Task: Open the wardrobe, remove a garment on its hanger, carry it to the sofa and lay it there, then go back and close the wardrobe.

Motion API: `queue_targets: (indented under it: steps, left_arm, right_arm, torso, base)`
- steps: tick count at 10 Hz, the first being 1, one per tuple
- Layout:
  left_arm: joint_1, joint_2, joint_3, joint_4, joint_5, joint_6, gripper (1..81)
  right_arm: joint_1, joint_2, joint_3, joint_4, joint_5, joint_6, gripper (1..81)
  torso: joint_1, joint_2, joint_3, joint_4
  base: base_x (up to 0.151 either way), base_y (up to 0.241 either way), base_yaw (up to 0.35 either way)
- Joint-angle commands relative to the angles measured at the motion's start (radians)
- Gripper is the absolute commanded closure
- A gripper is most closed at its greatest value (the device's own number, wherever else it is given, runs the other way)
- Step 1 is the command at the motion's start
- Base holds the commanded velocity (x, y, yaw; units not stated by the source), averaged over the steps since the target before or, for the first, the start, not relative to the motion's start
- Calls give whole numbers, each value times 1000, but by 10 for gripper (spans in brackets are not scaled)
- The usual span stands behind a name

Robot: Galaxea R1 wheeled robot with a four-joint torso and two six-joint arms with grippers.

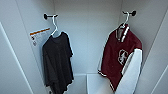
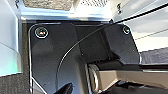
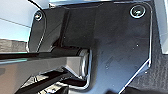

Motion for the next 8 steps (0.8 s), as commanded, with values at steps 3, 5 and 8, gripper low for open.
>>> queue_targets:
  steps: [3, 5, 8]
  left_arm:
    - [-47, -5, -2, 10, 31, 5, 10]
    - [-47, -5, -2, 13, 31, 5, 10]
    - [-47, -7, -2, 12, 31, 4, 10]
  right_arm:
    - [32, 1, 6, -7, -51, -3, 10]
    - [32, 1, 6, -6, -50, -5, 10]
    - [35, 1, 8, -5, -50, -5, 10]
  torso:
    - [0, 0, 0, -163]
    - [0, 0, 24, -231]
    - [0, 0, 14, -240]
  base:
    - [0, 0, 0]
    - [0, 0, 0]
    - [0, 0, 0]
